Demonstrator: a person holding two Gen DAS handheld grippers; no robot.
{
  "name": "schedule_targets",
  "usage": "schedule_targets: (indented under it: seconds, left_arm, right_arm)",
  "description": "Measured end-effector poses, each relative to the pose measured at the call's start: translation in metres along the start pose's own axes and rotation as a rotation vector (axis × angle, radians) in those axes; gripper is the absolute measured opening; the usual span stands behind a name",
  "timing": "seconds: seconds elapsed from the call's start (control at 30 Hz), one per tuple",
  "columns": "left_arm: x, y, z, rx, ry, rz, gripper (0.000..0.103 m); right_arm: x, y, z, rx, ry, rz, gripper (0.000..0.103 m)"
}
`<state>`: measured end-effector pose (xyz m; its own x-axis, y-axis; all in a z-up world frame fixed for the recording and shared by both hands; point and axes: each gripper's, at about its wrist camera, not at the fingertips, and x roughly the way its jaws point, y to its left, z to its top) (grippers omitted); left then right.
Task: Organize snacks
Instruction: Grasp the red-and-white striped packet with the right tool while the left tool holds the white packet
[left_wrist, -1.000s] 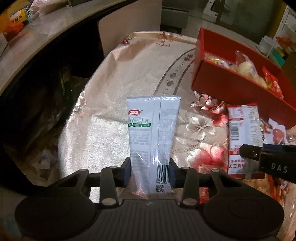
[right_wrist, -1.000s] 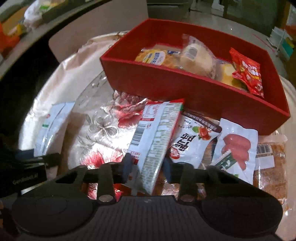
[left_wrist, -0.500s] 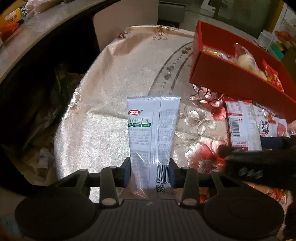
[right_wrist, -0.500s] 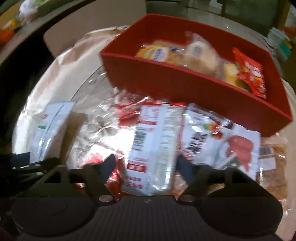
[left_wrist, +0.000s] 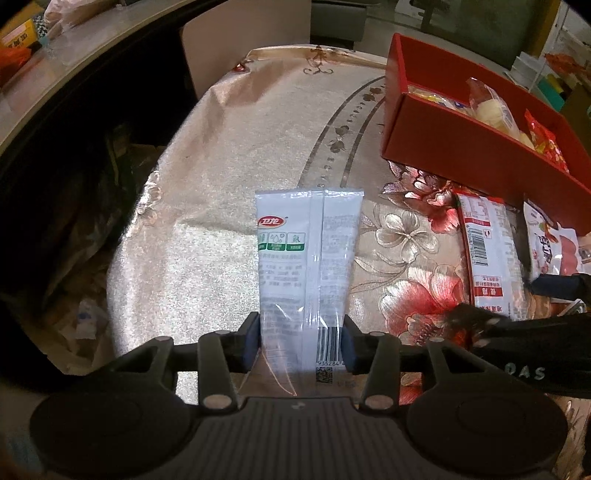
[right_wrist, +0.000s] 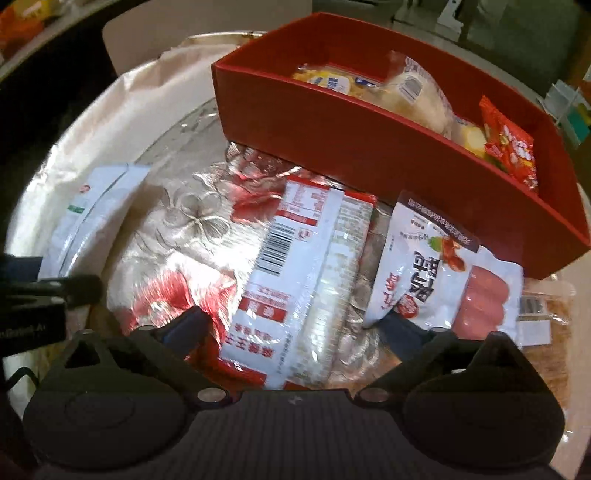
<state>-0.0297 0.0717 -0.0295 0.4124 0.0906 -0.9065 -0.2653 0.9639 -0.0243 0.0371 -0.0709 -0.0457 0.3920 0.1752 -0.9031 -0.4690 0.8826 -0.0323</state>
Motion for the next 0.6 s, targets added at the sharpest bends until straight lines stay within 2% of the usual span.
schedule_targets:
  seconds: [0.07,0.23,0.5,0.6]
  left_arm:
    - [-0.003,-0.001,0.000,0.004,0.001,-0.010,0.032]
    - [-0.012,0.000,0.002,-0.019,-0.017,-0.059,0.029]
    - [-0.029,0.004,0.012,-0.063,-0.052,-0.160,0.029]
    - [-0.029,0.007,0.014,-0.073,-0.049,-0.153,0.029]
  right_arm:
    - [-0.008,0.000,0.001,-0.014,0.003,0.010,0.066]
    - [-0.015,-0.006,0.000,-0.014,0.029,0.034,0.060]
    - [-0.051,-0.024,0.004,0.066,-0.065,0.130,0.058]
    - [-0.051,-0.029,0.002,0.074,-0.061,0.138,0.058]
